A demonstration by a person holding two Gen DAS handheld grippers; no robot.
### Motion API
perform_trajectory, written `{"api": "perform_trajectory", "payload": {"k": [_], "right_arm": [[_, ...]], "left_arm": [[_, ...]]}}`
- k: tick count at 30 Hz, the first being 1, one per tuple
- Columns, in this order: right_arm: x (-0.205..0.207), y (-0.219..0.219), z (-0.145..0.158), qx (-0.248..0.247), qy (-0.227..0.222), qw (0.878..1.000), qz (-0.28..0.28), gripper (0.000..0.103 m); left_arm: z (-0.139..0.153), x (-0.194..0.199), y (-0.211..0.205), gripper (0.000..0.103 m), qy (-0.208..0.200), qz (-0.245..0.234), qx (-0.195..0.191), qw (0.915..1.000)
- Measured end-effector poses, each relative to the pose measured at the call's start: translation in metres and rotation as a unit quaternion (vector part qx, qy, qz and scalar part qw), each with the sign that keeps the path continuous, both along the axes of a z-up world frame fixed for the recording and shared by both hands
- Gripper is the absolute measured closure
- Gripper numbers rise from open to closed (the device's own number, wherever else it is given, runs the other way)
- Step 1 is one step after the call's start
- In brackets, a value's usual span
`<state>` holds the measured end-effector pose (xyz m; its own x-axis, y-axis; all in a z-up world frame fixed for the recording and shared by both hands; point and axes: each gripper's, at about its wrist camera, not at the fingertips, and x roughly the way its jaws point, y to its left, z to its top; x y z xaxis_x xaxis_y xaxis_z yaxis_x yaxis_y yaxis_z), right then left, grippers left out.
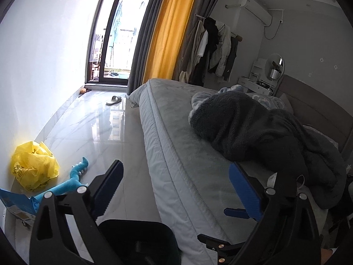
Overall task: Collect trash
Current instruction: 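Move both grippers back over the bed toward the remaining trash, then grasp the white tissue ball with the right gripper while the left approaches the black hook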
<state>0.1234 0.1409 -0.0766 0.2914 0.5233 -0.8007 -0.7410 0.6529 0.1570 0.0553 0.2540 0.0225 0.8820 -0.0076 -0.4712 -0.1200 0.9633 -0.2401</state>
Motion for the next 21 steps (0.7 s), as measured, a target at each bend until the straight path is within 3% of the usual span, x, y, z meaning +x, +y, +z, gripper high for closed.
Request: {"api": "perform_trajectory", "payload": {"k": [21], "right_arm": [[0.059, -0.132, 0.033, -0.011, -0.063, 0.989, -0.130, 0.022]], "left_arm": [[-0.017, 0.040, -0.067, 0.005, 0.052, -0.039, -0.013, 0.9978]]}}
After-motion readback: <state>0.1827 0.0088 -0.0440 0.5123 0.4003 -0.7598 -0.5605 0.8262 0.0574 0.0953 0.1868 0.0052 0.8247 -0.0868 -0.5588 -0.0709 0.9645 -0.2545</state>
